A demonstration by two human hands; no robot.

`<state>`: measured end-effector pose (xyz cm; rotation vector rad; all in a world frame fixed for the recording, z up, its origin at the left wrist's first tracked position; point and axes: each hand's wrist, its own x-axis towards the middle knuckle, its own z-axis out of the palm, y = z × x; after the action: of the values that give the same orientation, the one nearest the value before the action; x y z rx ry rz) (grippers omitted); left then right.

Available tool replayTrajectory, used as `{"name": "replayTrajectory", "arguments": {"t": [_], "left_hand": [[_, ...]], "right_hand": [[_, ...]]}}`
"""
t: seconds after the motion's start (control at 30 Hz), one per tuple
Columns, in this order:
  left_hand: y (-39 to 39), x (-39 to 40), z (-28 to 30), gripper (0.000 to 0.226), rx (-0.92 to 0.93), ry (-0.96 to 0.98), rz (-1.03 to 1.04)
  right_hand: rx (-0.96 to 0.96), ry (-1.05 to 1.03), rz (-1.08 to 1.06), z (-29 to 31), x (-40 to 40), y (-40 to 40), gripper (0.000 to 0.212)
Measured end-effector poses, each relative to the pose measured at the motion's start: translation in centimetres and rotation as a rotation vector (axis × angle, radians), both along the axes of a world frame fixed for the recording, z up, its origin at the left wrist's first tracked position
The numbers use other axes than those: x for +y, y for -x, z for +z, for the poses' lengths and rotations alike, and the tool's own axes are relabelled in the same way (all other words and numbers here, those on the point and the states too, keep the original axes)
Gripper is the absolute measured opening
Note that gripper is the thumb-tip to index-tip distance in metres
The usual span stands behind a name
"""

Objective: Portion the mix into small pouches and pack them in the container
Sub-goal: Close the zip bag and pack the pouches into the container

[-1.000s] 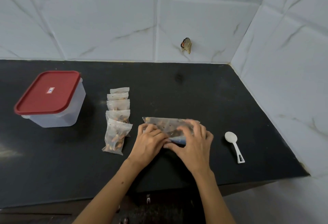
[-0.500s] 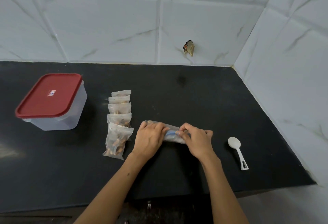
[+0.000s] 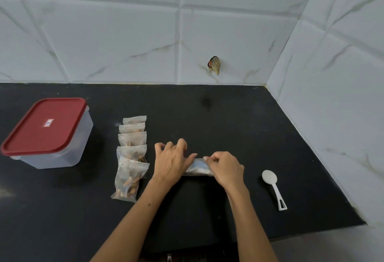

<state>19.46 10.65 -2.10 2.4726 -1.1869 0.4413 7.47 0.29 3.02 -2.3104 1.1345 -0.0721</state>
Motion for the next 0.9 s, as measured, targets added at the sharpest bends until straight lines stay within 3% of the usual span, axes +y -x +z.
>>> {"name": "replayTrajectory", "arguments": {"t": [0.1, 0.23, 0.3, 0.47, 0.57, 0.67, 0.77, 0.9], "left_hand": [[-1.1, -0.3, -0.3, 0.041, 0.086, -0.005, -0.059], [-2.0, -1.0, -0.3, 0.037, 0.127, 0.018, -0.142], [-2.2, -1.0, -0.4, 0.036, 0.154, 0.057, -0.155], [-2.5, -1.0, 1.1, 0.037, 0.416, 0.024, -0.064], [-2.8, -1.3, 2.1, 0.06, 0.48, -0.078, -0.036], [-2.7, -0.1, 2.6, 0.096, 0.43, -0.007, -0.074], [-3.0, 1.5, 2.7, 0.082, 0.473, -0.072, -0.151], [-3.4, 2.6, 2.3, 0.066, 0.626, -0.114, -0.214]], "right_hand": [[-0.075, 0.071, -0.012, -0.1, 0.8, -0.1, 0.015], [-0.107, 0.231, -0.029, -0.5, 1.3, 0.3, 0.023], [-0.132, 0.236, 0.065, -0.8, 0.6, 0.7, 0.019], [-0.105, -0.023, 0.224, -0.6, -0.7, 2.2, 0.049], [-0.15, -0.046, 0.194, -0.9, -1.6, 2.2, 0.036], [-0.198, -0.15, 0.201, -1.3, -2.5, 2.0, 0.021], [-0.206, -0.306, 0.169, -1.5, -3.4, 1.7, 0.005], [-0.165, -0.395, 0.132, -1.5, -4.1, 0.9, 0.021]]}}
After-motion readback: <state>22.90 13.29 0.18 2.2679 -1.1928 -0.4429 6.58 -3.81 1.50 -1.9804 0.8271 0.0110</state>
